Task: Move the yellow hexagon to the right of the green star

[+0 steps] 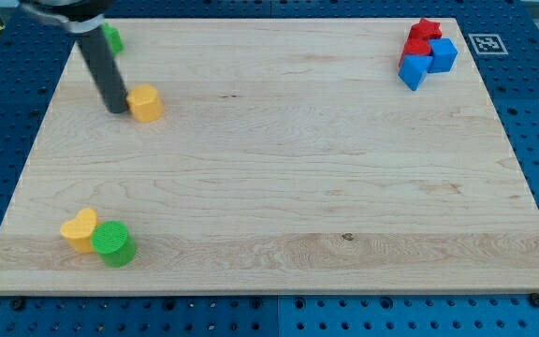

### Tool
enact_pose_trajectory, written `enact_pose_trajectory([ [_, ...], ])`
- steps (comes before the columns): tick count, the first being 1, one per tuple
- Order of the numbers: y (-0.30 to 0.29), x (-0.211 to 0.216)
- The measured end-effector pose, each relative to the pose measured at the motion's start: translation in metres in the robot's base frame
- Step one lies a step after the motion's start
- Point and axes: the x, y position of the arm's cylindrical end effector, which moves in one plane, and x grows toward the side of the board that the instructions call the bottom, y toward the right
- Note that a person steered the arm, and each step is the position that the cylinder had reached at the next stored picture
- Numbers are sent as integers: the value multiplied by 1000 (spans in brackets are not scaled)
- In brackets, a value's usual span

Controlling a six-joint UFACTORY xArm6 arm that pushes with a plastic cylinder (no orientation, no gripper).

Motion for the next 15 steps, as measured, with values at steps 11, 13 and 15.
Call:
enact_pose_trajectory([
  [11,55,8],
  [13,55,-36],
  [15,55,-36],
])
